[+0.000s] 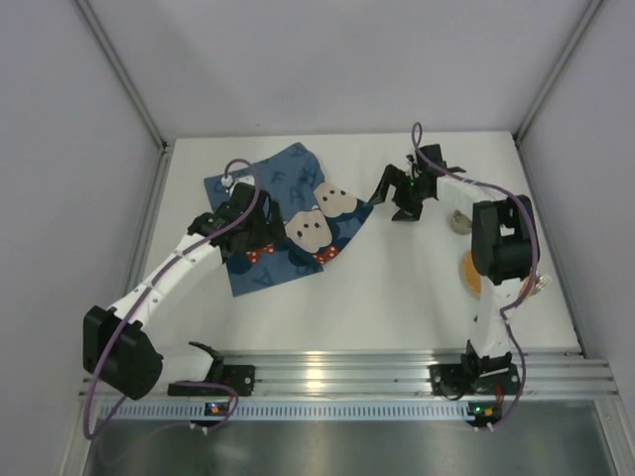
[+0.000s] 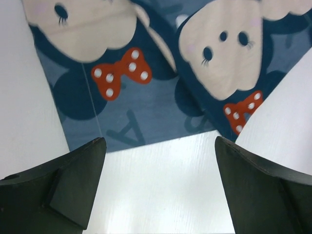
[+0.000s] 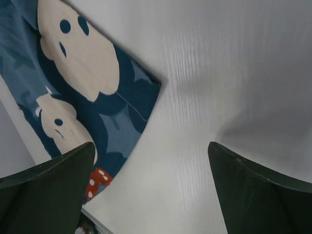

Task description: Set the dinner table for one person

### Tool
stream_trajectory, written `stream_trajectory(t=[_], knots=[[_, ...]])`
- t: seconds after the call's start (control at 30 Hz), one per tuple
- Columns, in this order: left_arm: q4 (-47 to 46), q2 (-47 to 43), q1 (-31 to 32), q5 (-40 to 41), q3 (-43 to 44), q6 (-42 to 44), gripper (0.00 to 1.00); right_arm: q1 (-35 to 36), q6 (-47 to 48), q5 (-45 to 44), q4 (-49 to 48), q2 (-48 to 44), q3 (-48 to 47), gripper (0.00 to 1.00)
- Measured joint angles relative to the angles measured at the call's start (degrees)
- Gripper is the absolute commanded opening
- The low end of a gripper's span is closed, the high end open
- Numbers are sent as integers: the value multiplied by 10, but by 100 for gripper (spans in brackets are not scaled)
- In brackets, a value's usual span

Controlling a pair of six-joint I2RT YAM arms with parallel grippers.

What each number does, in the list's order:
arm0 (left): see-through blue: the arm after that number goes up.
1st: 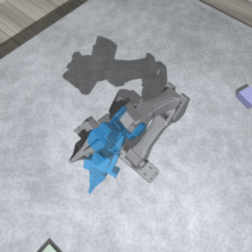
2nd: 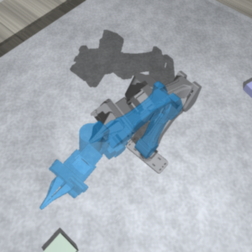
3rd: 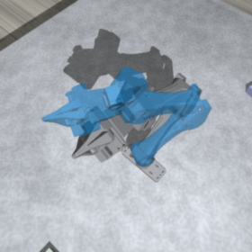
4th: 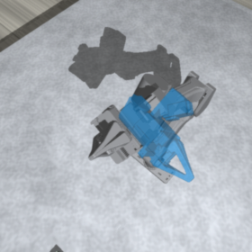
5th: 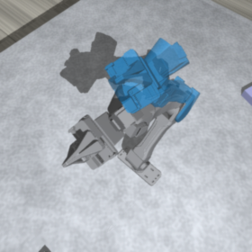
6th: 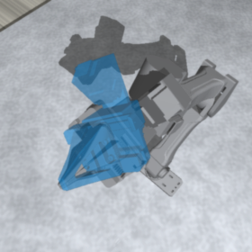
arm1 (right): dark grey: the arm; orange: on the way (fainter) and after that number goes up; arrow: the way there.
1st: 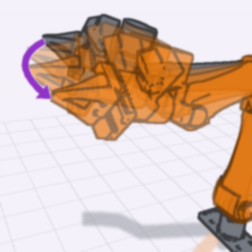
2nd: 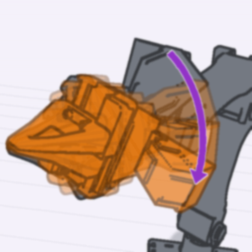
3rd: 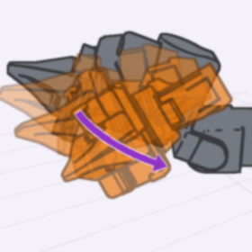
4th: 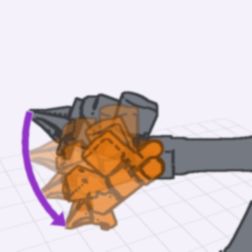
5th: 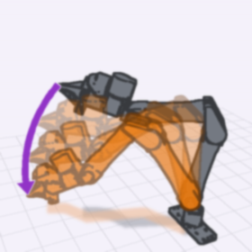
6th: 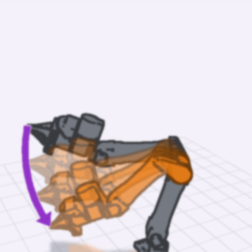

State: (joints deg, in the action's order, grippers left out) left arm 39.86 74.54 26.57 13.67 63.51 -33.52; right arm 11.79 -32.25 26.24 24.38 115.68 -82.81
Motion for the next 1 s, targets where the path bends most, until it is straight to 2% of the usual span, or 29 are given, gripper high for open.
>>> stream_trajectory(t=[0.27,0.47,0.63,0.67,0.77,0.9,0.93,1.0], knots=[[52,-98,-2,0,-86,-70,98,6,-64,12,-31,113,-131,97],[71,-129,-4,6,-97,-89,98,40,-96,5,-51,144,-169,88],[71,-95,-28,7,-101,-110,98,77,-103,-7,-45,148,-169,60],[71,-78,-39,2,-103,-114,98,82,-102,-7,-44,150,-169,51],[60,-28,-94,-20,-119,-116,98,90,-102,-7,-34,154,-169,38],[36,16,-185,-58,-159,-115,98,92,-94,-3,-19,155,-171,4],[32,25,-198,-64,-163,-114,98,92,-90,-1,-16,156,-171,0],[14,49,-208,-79,-164,-111,98,92,-89,3,-8,158,-175,0]])
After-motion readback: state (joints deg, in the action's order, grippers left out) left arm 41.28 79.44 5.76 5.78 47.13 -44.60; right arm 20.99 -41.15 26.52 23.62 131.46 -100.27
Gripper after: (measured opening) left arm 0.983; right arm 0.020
